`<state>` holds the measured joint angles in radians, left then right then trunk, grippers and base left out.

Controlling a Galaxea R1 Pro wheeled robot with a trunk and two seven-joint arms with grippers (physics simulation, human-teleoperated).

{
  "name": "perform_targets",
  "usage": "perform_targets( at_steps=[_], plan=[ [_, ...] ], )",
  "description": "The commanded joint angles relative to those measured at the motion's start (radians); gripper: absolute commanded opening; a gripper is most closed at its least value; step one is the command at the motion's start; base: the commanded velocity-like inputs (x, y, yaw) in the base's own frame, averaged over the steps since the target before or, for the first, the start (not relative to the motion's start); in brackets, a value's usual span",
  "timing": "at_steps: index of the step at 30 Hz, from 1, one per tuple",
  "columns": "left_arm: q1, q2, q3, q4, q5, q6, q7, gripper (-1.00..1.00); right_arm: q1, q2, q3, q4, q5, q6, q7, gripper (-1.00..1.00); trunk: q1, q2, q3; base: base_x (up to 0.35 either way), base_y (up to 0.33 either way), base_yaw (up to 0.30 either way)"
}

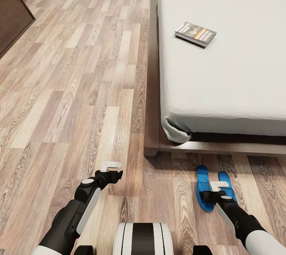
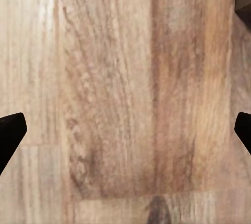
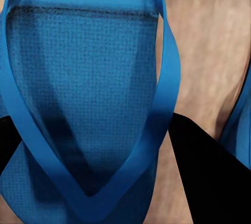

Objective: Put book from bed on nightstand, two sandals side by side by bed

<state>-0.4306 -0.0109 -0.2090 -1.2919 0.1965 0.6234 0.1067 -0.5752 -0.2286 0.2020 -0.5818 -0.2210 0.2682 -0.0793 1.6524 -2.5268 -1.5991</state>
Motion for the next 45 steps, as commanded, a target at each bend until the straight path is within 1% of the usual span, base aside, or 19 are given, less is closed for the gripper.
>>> perform_targets(
  at_steps=[1, 14, 18, 23, 30, 45],
  plan=[
    [0.000, 0.000, -0.002, -0.001, 0.011, 0.004, 0.010, 1.00, -0.001, -0.001, 0.008, -0.001, -0.011, 0.006, -0.008, -1.00, 0.000, 0.000, -0.001, 0.000, 0.000, 0.000],
    [0.000, 0.000, -0.002, -0.001, 0.012, 0.004, 0.010, 1.00, -0.006, 0.000, 0.008, 0.013, -0.012, 0.006, -0.008, -1.00, 0.000, 0.000, -0.001, 0.000, 0.000, 0.000],
    [0.000, 0.000, -0.002, -0.001, 0.012, 0.004, 0.010, 1.00, -0.027, 0.000, 0.008, 0.067, -0.012, -0.008, -0.008, -1.00, 0.000, 0.000, -0.001, 0.000, 0.000, 0.000],
    [0.000, 0.000, -0.002, -0.001, 0.012, 0.004, 0.010, 1.00, -0.054, 0.000, 0.009, 0.135, -0.009, -0.058, -0.007, -1.00, 0.000, 0.000, -0.001, 0.000, 0.000, 0.000],
    [0.000, 0.000, -0.002, -0.001, 0.012, 0.004, 0.010, 1.00, -0.058, -0.001, 0.010, 0.147, -0.008, -0.071, 0.002, -1.00, 0.000, 0.000, -0.001, 0.000, 0.000, 0.000],
    [0.000, -0.001, -0.003, 0.000, 0.011, 0.004, 0.010, 1.00, -0.058, -0.003, 0.011, 0.147, -0.006, -0.067, 0.006, -1.00, 0.000, 0.000, -0.001, -0.025, -0.024, 0.000]
  ],
)
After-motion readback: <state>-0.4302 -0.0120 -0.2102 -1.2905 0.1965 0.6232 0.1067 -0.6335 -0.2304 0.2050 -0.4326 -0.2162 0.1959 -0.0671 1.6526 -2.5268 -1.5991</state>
